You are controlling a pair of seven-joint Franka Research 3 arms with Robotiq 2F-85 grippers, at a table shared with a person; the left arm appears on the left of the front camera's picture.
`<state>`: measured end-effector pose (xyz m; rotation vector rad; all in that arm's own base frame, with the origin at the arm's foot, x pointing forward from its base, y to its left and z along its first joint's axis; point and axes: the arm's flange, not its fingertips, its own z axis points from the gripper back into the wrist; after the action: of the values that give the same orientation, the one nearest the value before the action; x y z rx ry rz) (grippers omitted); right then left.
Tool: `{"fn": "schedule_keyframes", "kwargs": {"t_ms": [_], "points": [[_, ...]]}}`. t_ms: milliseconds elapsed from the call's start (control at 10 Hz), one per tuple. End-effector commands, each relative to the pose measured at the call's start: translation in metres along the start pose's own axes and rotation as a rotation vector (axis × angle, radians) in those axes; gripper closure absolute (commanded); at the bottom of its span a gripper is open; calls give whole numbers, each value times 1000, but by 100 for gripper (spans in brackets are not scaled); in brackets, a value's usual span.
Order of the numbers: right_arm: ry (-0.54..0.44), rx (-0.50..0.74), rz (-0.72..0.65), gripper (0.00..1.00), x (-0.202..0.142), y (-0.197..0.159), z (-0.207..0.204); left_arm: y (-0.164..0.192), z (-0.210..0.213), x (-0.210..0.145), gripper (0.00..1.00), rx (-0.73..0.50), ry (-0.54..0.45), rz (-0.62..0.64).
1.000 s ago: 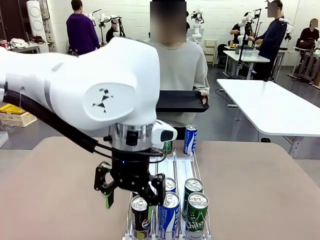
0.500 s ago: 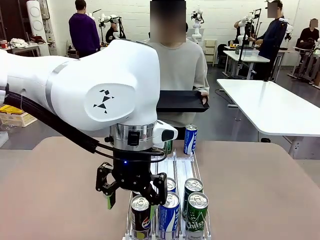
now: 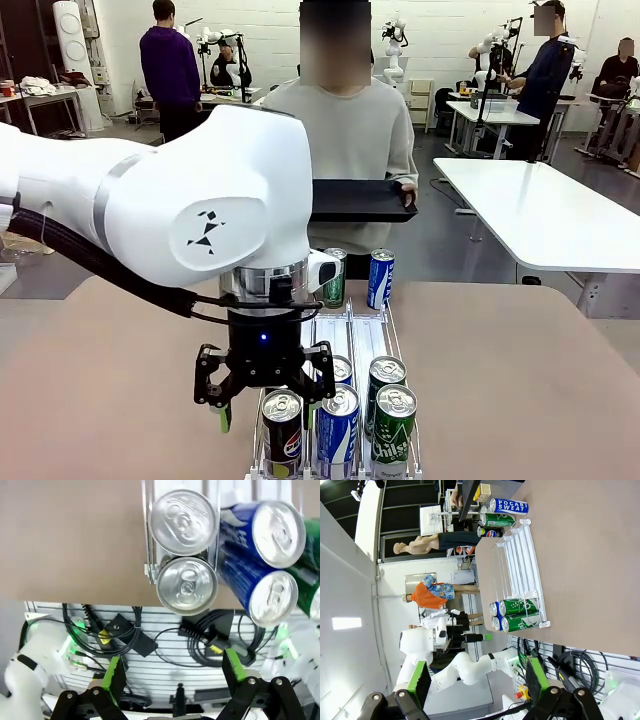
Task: Retrieve and hand over the desired beverage to the person.
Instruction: Pick up a can of the same type that the person held from the Automatic Can Dispenser.
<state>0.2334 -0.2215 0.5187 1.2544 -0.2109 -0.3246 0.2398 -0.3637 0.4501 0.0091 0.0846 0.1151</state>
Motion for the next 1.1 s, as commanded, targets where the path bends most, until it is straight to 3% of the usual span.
{"fn": "schedule_keyframes", "kwargs": {"t_ms": [0, 400, 1000], "points": [[-1, 25, 13, 0, 1, 1, -1, -5, -8, -1, 0, 14, -69, 91], [-1, 25, 13, 0, 1, 1, -1, -10, -25, 10, 0, 33, -161, 67], [-1, 25, 13, 0, 1, 1, -1, -13, -34, 35, 0, -22, -165, -9]]}}
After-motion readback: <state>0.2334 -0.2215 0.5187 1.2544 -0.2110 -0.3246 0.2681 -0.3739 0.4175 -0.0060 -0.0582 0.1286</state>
